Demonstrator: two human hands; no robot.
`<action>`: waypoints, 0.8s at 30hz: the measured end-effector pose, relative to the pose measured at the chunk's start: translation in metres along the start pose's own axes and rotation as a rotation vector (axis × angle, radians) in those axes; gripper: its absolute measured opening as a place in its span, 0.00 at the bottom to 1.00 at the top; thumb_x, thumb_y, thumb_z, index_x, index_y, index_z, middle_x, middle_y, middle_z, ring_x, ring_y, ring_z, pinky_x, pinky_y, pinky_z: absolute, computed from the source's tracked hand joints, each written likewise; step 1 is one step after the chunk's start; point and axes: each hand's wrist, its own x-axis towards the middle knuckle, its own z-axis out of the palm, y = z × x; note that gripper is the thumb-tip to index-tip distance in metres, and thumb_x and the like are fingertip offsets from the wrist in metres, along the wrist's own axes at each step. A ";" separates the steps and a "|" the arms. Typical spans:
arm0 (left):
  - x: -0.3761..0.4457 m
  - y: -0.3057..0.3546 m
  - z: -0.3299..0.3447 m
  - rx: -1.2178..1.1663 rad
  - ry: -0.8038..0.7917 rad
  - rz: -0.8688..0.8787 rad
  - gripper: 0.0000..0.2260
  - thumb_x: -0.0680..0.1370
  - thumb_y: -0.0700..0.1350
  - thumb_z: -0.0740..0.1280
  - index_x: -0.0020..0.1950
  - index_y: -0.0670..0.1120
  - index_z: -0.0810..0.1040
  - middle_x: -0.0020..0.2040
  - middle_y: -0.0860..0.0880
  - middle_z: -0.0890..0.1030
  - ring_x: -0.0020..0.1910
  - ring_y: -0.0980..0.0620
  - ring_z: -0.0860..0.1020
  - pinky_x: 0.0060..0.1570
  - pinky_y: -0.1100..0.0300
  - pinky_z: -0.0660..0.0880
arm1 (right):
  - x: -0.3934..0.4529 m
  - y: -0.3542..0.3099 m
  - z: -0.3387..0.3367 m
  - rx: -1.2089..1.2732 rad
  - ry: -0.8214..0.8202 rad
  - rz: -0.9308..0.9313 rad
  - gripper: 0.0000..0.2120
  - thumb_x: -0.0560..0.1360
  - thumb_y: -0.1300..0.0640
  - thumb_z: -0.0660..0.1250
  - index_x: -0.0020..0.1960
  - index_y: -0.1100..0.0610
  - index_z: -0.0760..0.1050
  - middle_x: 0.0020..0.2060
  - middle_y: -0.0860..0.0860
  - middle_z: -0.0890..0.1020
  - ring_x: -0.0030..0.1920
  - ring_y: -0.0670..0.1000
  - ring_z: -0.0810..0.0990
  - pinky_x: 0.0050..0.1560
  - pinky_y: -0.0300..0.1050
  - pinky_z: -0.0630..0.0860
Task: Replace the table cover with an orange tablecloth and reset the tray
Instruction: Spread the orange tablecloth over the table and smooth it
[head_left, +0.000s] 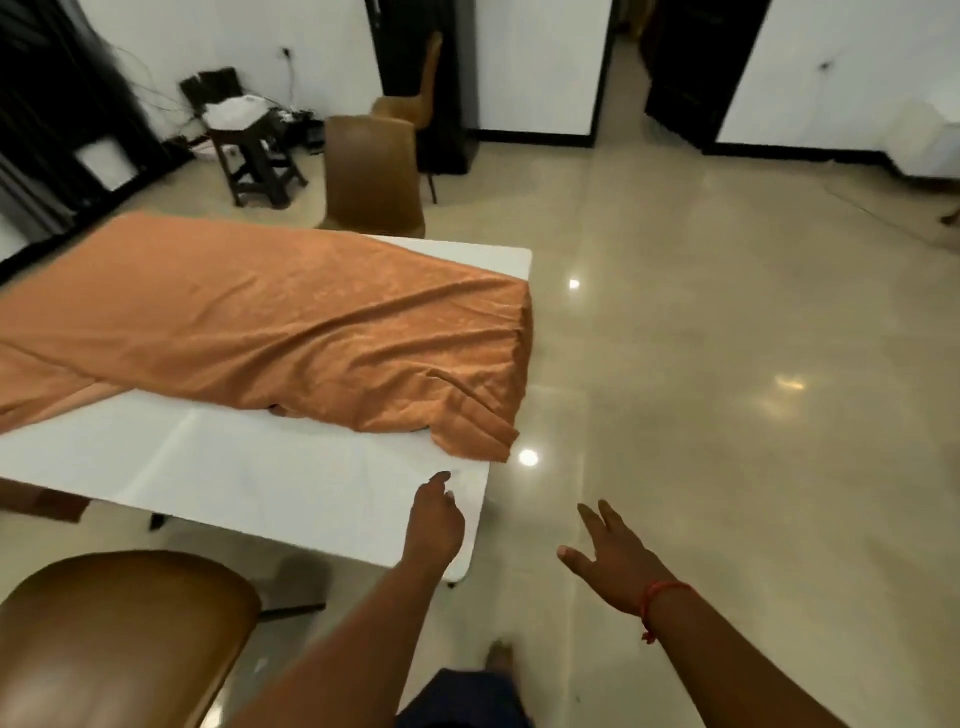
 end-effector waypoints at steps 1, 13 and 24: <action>0.019 0.003 0.004 -0.084 0.027 -0.069 0.18 0.79 0.36 0.60 0.69 0.42 0.72 0.62 0.43 0.78 0.62 0.43 0.77 0.63 0.57 0.70 | 0.020 -0.003 -0.011 -0.015 -0.012 -0.037 0.40 0.76 0.29 0.55 0.81 0.44 0.45 0.81 0.48 0.43 0.78 0.53 0.59 0.75 0.56 0.62; 0.149 0.071 0.002 -1.252 0.055 -0.541 0.13 0.83 0.41 0.57 0.63 0.43 0.78 0.60 0.45 0.81 0.60 0.48 0.78 0.62 0.46 0.75 | 0.198 -0.081 -0.118 -0.121 -0.092 -0.308 0.33 0.80 0.38 0.57 0.80 0.49 0.51 0.80 0.51 0.55 0.76 0.53 0.63 0.73 0.50 0.65; 0.155 0.091 -0.013 -1.337 -0.038 -0.545 0.21 0.74 0.53 0.72 0.64 0.45 0.78 0.49 0.45 0.83 0.47 0.48 0.81 0.47 0.55 0.78 | 0.341 -0.177 -0.114 -0.340 -0.664 -0.849 0.40 0.79 0.35 0.52 0.79 0.57 0.41 0.71 0.59 0.68 0.77 0.66 0.55 0.62 0.60 0.21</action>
